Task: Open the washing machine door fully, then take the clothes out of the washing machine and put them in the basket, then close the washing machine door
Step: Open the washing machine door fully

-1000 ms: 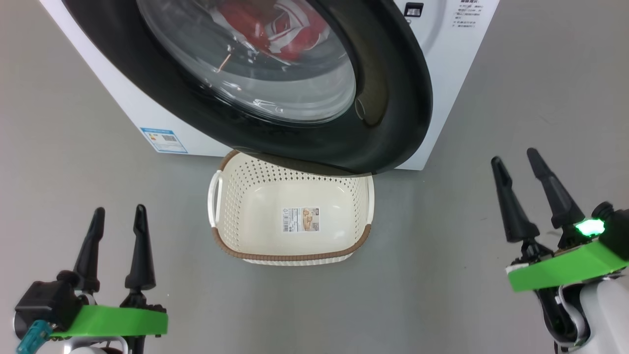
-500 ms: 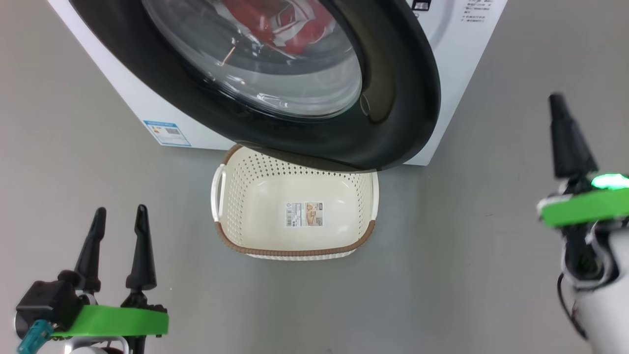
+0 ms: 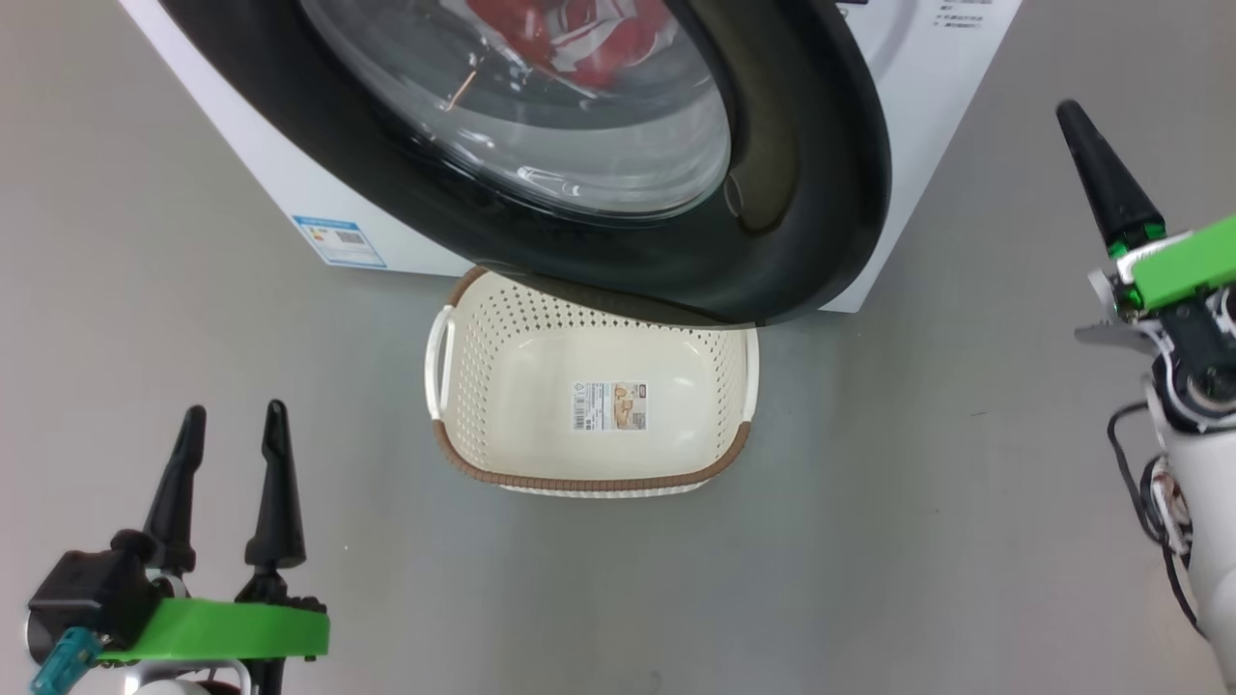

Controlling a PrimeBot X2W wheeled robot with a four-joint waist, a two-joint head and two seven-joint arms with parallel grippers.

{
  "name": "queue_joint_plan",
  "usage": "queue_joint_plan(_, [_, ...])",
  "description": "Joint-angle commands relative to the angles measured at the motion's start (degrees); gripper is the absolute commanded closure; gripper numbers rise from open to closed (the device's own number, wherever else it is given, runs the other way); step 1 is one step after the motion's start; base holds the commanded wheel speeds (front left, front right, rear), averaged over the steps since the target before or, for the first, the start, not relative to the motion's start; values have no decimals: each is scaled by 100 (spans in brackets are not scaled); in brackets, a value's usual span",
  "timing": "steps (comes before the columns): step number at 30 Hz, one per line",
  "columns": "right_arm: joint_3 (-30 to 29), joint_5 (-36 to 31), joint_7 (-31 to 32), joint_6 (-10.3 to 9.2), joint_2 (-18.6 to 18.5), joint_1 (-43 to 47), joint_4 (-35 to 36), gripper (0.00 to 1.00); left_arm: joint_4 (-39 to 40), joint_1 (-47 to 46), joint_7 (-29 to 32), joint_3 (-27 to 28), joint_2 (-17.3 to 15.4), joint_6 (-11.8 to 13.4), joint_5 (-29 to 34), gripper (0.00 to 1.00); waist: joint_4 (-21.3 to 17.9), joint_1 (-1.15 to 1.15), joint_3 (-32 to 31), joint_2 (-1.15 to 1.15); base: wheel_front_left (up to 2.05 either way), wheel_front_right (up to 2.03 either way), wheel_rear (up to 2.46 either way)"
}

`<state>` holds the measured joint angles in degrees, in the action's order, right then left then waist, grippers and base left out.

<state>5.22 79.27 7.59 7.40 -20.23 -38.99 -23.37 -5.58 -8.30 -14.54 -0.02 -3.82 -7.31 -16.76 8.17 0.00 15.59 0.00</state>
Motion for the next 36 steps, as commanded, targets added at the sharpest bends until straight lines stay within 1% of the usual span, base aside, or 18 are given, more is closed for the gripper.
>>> queue_joint_plan(1, [86, 84, 84, 9, -24, -120, 119, 100, 155, -91, -46, 199, -151, -18, 0, 0, 19, 0, 16, 0, 0, 0, 0])
queue_joint_plan(10, [222, 891, 1294, 9, -58, -876, -500, 100, 171, -133, -46, 191, -129, -18, -16, 0, 169, 0, 110, 0, 0, 0, 0])
queue_joint_plan(14, [338, 983, 1718, 9, -105, -1159, -782, 100, 161, -142, -46, 186, -109, -18, -20, 0, 241, 0, 137, 0, 0, 0, 0])
queue_joint_plan(24, [576, 1017, 2289, 9, -93, -1532, -1085, 100, 159, -141, -46, 205, -64, -18, -27, 0, 346, 0, 175, 0, 0, 0, 0])
queue_joint_plan(36, [744, 1215, 2895, 9, -24, -1368, -954, 100, 130, -119, -46, 242, -30, -18, -8, 0, 325, 0, 102, 0, 0, 0, 0])
